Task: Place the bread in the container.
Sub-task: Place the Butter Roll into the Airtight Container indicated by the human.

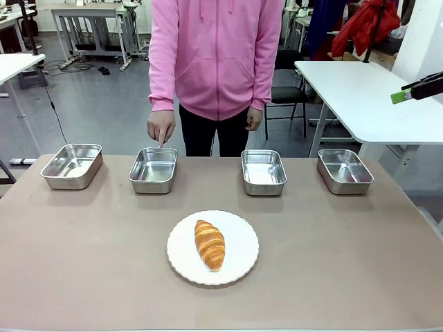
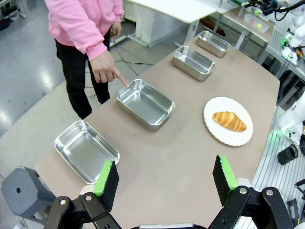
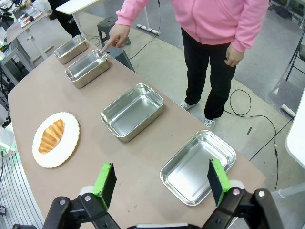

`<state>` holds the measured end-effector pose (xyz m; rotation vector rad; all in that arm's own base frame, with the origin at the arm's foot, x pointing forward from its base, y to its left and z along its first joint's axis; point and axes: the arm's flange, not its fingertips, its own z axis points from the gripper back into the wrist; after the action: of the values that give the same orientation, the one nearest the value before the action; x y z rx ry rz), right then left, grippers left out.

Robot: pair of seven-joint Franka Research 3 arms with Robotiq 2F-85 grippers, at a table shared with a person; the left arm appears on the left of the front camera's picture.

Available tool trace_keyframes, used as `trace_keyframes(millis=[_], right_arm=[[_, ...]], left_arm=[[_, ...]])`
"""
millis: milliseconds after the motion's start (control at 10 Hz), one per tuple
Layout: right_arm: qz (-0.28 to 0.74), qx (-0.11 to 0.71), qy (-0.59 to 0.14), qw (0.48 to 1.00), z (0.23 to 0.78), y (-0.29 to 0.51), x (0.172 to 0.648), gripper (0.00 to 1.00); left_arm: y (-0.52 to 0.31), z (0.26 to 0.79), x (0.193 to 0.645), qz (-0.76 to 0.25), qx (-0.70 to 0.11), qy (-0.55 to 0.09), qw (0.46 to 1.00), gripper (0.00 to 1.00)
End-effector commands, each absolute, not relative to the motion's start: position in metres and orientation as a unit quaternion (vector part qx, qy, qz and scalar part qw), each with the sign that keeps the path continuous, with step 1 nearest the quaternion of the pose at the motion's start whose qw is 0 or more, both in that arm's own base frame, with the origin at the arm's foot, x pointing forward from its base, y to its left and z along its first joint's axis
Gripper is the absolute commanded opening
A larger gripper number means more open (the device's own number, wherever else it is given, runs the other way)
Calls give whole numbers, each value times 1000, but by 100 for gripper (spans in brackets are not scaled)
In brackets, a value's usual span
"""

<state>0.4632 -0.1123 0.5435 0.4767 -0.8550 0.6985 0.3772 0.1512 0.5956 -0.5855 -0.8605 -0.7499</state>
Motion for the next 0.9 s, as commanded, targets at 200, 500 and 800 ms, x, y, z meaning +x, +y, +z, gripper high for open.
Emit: trace_keyframes(millis=[200, 500, 800], right_arm=[[330, 225, -403, 824, 543, -111, 463, 100], [330, 225, -403, 824, 543, -111, 463, 100], [330, 225, -403, 824, 543, -111, 463, 100]], left_arm=[[150, 597, 377, -351, -273, -404, 800, 100], [150, 597, 377, -351, -273, -404, 800, 100], [150, 597, 377, -351, -273, -404, 800, 100]])
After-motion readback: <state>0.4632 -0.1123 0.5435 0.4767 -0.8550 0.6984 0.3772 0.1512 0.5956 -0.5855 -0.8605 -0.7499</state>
